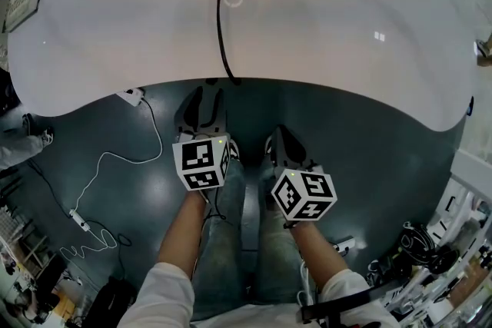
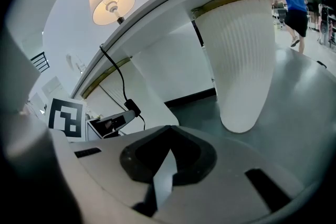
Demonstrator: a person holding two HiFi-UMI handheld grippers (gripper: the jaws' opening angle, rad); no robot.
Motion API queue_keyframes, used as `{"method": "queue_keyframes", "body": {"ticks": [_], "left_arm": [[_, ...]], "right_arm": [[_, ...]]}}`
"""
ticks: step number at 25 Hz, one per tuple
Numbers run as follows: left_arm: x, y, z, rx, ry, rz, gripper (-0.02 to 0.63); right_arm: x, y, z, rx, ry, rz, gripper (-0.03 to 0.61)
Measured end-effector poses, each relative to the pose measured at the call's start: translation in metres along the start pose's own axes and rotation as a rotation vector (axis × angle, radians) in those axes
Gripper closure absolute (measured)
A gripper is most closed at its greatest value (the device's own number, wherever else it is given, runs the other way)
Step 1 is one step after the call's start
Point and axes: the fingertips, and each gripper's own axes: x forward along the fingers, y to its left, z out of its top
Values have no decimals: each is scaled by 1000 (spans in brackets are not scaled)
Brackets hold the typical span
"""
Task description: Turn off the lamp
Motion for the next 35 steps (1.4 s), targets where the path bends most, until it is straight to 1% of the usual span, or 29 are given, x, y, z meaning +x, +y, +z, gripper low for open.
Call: {"method": "queue_keyframes", "body": {"ticks": [8,11,16,18,28,29,31,35], "left_arm": [[19,1,4,23,21,5,459],[21,1,7,30,8,11,459],[17,3,16,112,-25,46,459],[17,3,18,125,-31,52,459],[20,1,18,104,-30,49,463],[20,1,18,104,-31,49,470],[18,2,19,106,-35,56,512],[18,2,19,106,-34,57,520]], "right_arm": [[0,-2,0,14,-6,-10,578],[0,-3,-2,15,-1,-9,578],[0,-4,-5,20,6,-7,578],[-1,-4,-6,20,7,-7,579],[-3,-6,-12,26,19,-1,578],[-3,-7,-12,26,20,-1,578],[-4,-8,-14,27,22,-2,579],[-5,-9,-15,30,26,-3,578]]}}
